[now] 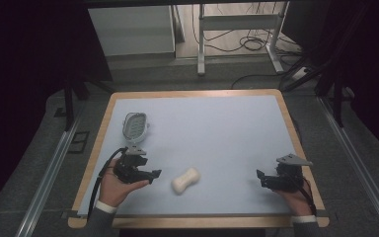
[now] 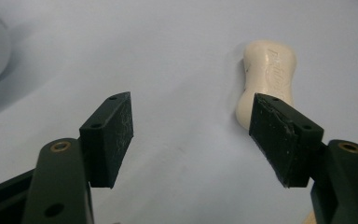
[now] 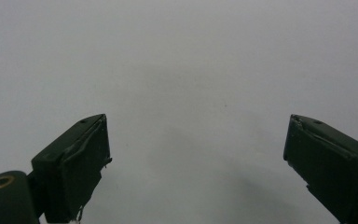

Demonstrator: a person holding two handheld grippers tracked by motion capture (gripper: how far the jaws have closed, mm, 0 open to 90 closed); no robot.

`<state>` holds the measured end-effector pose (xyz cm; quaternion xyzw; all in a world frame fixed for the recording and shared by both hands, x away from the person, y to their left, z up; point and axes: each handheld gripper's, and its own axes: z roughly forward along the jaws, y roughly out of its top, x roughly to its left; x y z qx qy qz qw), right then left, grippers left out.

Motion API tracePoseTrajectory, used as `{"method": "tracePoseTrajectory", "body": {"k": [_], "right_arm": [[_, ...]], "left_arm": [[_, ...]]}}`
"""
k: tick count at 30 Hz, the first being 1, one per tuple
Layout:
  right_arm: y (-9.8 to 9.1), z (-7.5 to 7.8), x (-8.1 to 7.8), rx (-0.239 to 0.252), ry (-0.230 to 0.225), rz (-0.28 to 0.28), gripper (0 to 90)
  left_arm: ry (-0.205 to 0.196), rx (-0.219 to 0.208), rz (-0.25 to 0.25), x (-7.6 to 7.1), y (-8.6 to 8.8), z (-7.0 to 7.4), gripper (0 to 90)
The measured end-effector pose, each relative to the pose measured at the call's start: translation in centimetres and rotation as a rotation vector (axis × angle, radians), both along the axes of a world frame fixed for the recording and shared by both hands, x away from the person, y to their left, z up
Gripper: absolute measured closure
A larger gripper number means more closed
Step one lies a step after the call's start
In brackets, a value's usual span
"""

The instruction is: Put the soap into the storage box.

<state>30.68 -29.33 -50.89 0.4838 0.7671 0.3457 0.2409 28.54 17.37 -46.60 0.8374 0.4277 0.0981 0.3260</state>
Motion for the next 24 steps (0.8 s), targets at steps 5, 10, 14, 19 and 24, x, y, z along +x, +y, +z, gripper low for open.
{"method": "tracePoseTrajectory", "body": {"k": [5,10,14,19,24], "right_arm": [[-0.1,-0.1,0.1,-0.004,0.000,-0.001,6.7],[-0.1,-0.1,0.0,-0.004,-0.002,-0.002,6.7],[0.0,-0.1,0.0,-0.008,-0.001,-0.002,6.7],[0.1,-0.2,0.0,-0.018,0.001,-0.004,6.7],[0.1,-0.2,0.1,-0.024,0.004,-0.007,6.7]], "left_arm": [[0.009,0.009,-0.021,0.2,-0.8,-0.2,31.2],[0.022,0.019,-0.035,0.3,-1.7,-0.5,31.1],[0.028,0.035,-0.058,0.2,-2.7,-0.7,30.9],[0.044,0.073,-0.080,0.3,-4.3,-1.2,31.4],[0.056,0.075,-0.098,0.4,-5.0,-1.4,31.2]]}}
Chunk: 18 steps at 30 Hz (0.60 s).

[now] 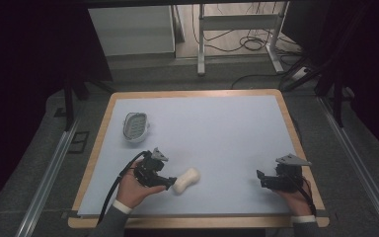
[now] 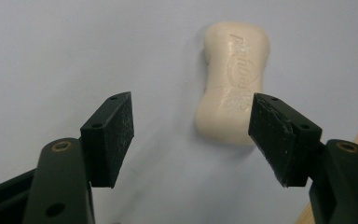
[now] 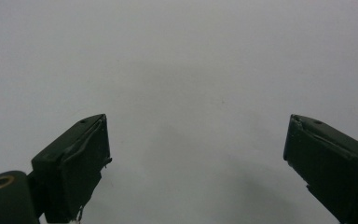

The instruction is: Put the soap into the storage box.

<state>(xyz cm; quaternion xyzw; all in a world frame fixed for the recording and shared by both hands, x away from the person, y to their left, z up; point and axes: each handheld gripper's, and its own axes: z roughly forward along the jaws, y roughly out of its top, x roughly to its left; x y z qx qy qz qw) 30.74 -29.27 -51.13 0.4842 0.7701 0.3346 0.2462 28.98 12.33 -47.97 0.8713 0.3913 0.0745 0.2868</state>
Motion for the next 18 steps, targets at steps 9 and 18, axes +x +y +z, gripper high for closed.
{"method": "tracePoseTrajectory", "body": {"k": [9,18], "right_arm": [[0.0,-0.1,0.1,0.008,0.009,0.006,6.7],[-0.1,-0.2,0.1,0.003,0.010,0.001,6.7]], "left_arm": [[0.032,0.014,-0.033,0.4,-1.6,-0.6,30.0],[0.058,0.055,-0.065,0.9,-3.6,-1.5,29.6]]}}
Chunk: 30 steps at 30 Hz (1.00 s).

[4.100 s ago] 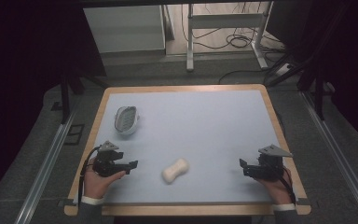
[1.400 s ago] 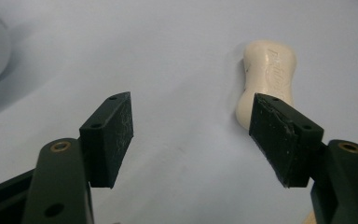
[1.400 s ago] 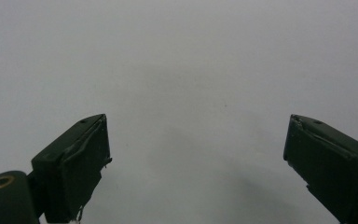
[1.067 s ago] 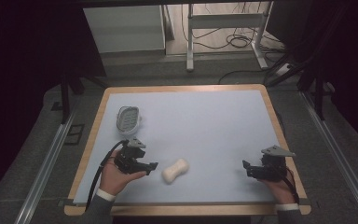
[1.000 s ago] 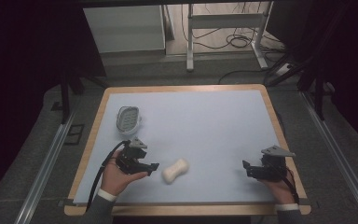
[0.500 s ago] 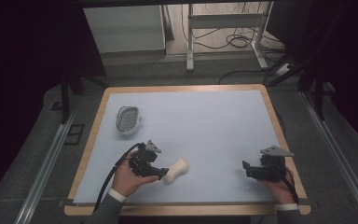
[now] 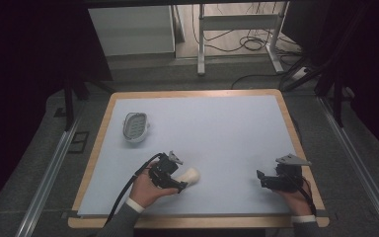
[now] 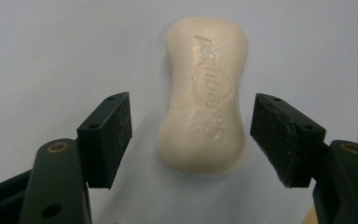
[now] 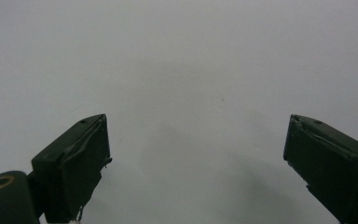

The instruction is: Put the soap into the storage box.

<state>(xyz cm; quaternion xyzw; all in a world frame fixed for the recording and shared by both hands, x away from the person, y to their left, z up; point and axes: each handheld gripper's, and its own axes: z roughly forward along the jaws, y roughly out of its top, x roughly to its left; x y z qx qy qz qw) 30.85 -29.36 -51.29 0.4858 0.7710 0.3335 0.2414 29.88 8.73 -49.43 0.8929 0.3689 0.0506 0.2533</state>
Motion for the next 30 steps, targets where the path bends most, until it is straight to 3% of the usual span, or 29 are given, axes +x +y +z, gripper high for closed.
{"method": "tracePoseTrajectory", "body": {"k": [18,24,26,30], "right_arm": [[-0.1,-0.2,0.1,-0.003,0.007,0.000,6.7],[-0.2,-0.1,0.0,0.003,-0.010,0.008,6.7],[-0.1,-0.1,0.0,0.005,-0.012,0.009,6.7],[-0.1,-0.2,0.0,0.000,-0.008,0.010,6.7]], "left_arm": [[0.043,0.059,-0.033,1.3,-2.3,-1.1,33.5],[0.044,0.090,-0.043,1.1,-2.7,-1.3,41.4],[0.026,0.108,-0.035,1.0,-2.9,-1.4,45.0],[0.029,0.106,-0.038,1.0,-2.9,-1.4,48.6]]}}
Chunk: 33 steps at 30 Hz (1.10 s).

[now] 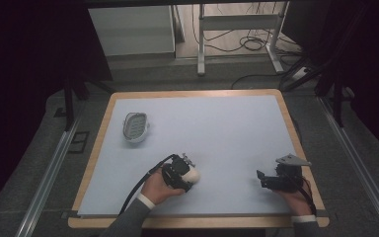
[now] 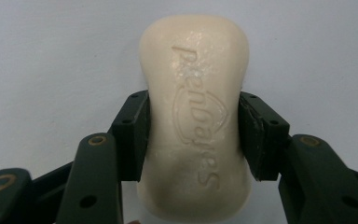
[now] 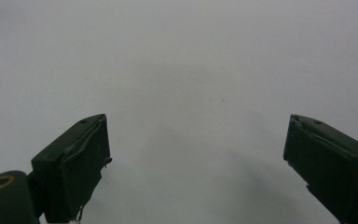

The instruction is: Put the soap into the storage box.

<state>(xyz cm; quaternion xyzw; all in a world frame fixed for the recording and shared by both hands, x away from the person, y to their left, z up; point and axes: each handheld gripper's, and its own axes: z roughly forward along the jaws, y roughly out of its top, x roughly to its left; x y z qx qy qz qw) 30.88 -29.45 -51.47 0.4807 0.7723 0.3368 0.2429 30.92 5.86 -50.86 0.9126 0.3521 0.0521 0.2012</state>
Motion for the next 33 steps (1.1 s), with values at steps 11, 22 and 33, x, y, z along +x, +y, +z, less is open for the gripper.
{"method": "tracePoseTrajectory", "body": {"k": [11,22,33], "right_arm": [[-0.2,0.0,0.0,0.003,-0.005,-0.009,6.7],[-0.3,0.0,0.0,0.001,-0.002,-0.013,6.7],[-0.4,-0.1,0.1,0.001,0.002,-0.017,6.7]], "left_arm": [[0.002,-0.025,-0.015,0.2,1.1,0.8,49.4],[-0.016,-0.073,0.013,0.6,2.9,2.3,49.4],[-0.015,-0.087,0.044,1.3,4.2,2.8,49.4]]}}
